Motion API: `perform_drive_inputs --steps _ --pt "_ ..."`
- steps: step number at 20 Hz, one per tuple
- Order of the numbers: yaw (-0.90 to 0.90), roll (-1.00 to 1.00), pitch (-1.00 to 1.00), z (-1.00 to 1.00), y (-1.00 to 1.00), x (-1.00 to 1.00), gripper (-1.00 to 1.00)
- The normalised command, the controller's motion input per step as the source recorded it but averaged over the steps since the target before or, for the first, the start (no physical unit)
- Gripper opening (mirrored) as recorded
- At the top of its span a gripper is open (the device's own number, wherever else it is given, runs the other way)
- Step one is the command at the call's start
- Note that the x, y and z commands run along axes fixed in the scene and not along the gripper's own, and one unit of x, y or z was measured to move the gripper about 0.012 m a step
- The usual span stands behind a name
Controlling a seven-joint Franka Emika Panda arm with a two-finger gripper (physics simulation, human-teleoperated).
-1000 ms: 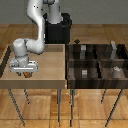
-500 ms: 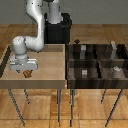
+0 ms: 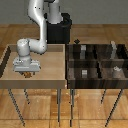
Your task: Place the loaf of bread into the appropriate compartment.
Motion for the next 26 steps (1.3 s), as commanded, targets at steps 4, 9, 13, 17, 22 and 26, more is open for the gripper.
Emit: perform_drive_inputs --steps 4,9,13,17,22,26 --pt "0.0 0.0 0.0 -0.5 0.0 0.0 -1.0" --pt "0.0 0.0 0.0 0.0 0.0 0.0 -1.0" --pt "0.0 0.0 0.0 0.25 0.0 0.0 -1.0" --pt "0.0 0.0 0.0 1.0 0.0 0.0 -1.0" --pt "0.0 0.0 0.0 1.0 0.0 0.0 -1.0" --pt "0.0 0.0 0.0 0.75 0.25 0.0 -1.0"
